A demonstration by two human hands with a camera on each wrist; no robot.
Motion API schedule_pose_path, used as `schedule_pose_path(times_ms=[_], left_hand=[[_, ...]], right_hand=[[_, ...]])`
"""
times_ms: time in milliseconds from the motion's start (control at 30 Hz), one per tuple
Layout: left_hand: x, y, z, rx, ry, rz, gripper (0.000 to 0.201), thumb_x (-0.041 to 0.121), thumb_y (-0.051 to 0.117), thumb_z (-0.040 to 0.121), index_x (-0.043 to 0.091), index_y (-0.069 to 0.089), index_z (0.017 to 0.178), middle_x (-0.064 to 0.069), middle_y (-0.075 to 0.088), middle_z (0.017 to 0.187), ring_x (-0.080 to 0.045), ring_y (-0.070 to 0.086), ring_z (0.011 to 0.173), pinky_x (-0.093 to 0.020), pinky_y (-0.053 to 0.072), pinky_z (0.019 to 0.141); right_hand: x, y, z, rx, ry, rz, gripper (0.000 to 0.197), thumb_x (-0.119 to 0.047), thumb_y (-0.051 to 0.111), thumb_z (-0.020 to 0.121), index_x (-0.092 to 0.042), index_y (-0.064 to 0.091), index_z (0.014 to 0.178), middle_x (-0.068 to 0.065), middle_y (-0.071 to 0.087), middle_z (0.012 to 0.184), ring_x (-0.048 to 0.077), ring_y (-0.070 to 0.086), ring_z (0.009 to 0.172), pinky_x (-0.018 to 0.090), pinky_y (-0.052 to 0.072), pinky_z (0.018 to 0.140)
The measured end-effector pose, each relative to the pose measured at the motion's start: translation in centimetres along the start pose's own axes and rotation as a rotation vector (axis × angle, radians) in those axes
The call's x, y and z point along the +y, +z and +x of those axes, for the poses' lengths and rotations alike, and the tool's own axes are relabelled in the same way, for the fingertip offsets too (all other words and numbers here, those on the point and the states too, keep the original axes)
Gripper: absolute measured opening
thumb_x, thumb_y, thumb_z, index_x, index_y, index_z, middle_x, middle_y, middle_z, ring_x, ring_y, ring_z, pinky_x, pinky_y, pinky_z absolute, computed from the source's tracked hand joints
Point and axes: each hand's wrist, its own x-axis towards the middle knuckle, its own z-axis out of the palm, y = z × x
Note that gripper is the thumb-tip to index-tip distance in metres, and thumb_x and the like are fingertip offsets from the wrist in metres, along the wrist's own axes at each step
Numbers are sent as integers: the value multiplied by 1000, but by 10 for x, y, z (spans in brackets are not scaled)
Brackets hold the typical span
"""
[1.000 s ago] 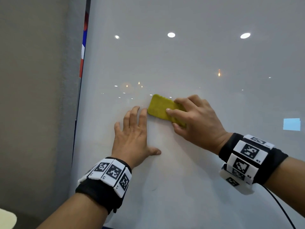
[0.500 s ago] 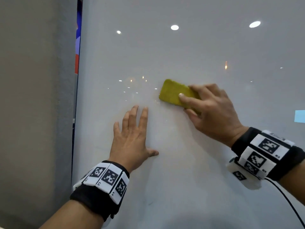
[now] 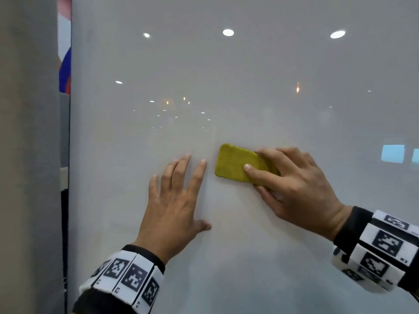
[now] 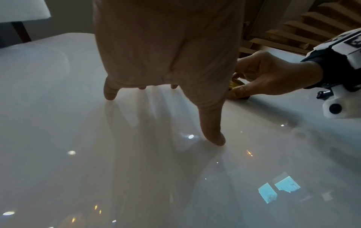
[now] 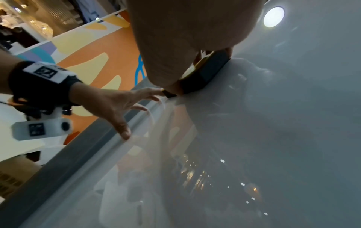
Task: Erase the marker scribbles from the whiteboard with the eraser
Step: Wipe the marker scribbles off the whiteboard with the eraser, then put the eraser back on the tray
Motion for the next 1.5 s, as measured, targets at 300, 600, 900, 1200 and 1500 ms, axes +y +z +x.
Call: schedule_pose_path(times_ms=[300,600,900,1200,1500], left_hand=[[18,-41,23,-106,-83,-30,94,56,81,62,23,40,140,-11,40,141,-35,45,126,-56,45,95],[31,-107,88,-243,-54,92,113,54,81,61,27,18,152,-12,25,155,-31,31,138,-61,40,100],[58,-176,170,-359,-19,93,104,54,63,85,32,-13,153,-1,-5,162,-24,6,149,-55,19,115],[61,-228,181,-249,-70,97,94,59,57,88,32,-5,154,-2,8,163,-24,18,145,-50,30,110],[17,-297,131,-181,-180,290,68,48,65,86,27,36,144,1,43,142,-25,46,123,-44,42,88]], right_hand=[[1,-22,37,-354,89,176,67,-31,67,64,-17,51,127,8,58,110,33,56,94,41,51,73],[52,-55,88,-396,21,43,61,-18,68,68,-19,57,128,8,57,108,32,53,90,40,45,72],[109,-101,153,-443,136,0,58,-16,69,66,-18,57,123,7,58,108,33,54,92,41,46,71],[114,-128,183,-390,70,144,54,-18,71,73,-13,56,126,6,62,112,32,57,95,42,49,75],[48,-129,231,-262,-12,404,56,-24,77,72,-10,58,123,7,64,114,33,59,98,42,52,76]])
